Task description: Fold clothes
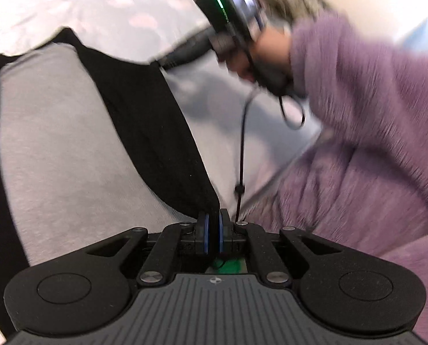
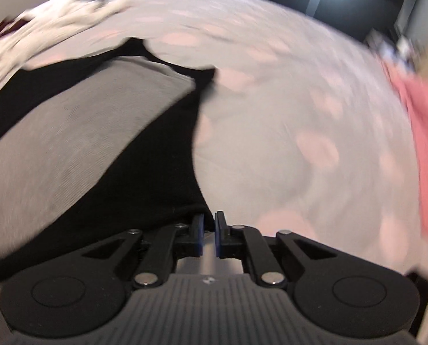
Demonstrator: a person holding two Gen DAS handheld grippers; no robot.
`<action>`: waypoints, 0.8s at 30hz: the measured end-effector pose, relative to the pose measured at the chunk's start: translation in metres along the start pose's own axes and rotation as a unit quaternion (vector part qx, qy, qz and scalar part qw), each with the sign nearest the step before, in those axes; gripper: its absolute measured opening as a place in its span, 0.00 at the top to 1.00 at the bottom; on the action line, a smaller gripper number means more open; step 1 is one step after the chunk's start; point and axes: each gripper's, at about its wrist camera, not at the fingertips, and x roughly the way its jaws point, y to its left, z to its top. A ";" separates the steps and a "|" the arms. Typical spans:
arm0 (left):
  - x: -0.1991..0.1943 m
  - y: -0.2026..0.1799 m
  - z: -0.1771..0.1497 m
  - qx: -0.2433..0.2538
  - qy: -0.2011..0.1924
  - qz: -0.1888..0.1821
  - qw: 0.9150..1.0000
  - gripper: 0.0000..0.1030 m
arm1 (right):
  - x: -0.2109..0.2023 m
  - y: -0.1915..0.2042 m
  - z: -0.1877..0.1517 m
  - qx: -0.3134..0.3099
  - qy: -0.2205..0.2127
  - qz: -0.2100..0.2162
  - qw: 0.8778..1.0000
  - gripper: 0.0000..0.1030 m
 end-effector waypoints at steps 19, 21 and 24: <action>0.068 -0.016 -0.011 -0.025 0.056 -0.038 0.997 0.54 | -0.018 -0.004 -0.014 0.021 0.022 -0.008 1.000 0.72; 0.060 -0.014 -0.015 -0.027 0.054 -0.040 0.997 0.54 | -0.028 -0.005 -0.019 0.023 0.020 -0.017 0.999 0.71; 0.047 -0.007 -0.022 -0.030 0.040 -0.035 0.998 0.54 | -0.044 -0.004 -0.029 0.037 0.020 -0.023 0.999 0.68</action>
